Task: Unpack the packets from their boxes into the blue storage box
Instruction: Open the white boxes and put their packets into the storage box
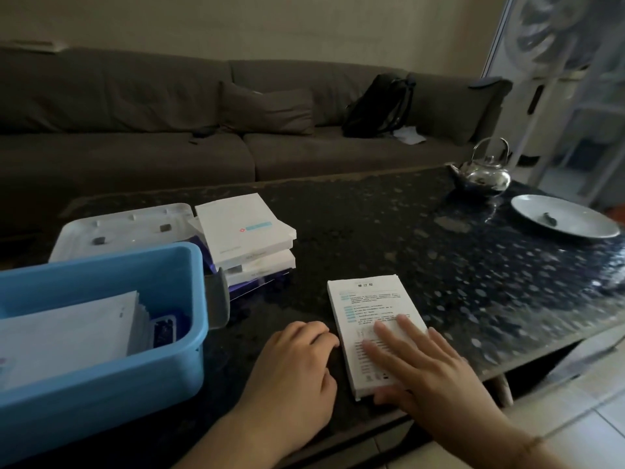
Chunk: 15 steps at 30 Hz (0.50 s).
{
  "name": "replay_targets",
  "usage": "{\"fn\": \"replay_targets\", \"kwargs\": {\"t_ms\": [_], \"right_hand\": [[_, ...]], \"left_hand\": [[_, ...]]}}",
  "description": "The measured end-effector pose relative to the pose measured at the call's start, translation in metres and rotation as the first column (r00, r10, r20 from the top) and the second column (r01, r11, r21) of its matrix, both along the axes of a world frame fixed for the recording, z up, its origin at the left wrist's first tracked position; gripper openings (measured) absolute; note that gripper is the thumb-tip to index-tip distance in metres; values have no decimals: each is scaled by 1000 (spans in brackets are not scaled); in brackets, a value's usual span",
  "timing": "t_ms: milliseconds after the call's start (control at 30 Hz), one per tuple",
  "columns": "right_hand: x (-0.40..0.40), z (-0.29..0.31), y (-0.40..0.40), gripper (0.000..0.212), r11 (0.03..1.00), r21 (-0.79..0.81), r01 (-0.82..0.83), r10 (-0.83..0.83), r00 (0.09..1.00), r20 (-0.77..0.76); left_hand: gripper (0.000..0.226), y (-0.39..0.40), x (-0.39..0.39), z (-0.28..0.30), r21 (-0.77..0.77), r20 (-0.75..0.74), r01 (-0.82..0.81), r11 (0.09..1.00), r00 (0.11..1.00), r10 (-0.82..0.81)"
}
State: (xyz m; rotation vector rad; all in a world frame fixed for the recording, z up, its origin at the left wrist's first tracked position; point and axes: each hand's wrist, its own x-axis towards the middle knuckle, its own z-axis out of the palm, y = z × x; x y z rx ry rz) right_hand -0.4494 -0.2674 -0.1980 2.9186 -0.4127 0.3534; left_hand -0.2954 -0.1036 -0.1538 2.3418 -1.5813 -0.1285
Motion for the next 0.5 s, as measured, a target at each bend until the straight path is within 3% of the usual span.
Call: {"fn": "replay_targets", "kwargs": {"t_ms": [233,333,400,500], "right_hand": [[-13,-21,5,67,973,-141,-183,204,967,154],[-19,-26,14,41,948,-225,-226,280,928,247],[-20,-30,17,33,944,-253,-214,290,903,317],[-18,-22,14,33,932,-279,-233,326,875,357]], "left_hand": [[54,3,9,-10,173,0,-109,979,994,111],[56,5,12,-11,150,-4,-156,976,987,158],[53,5,14,-11,124,-101,-167,978,979,180],[46,4,5,-9,15,-456,-210,978,869,194]]}}
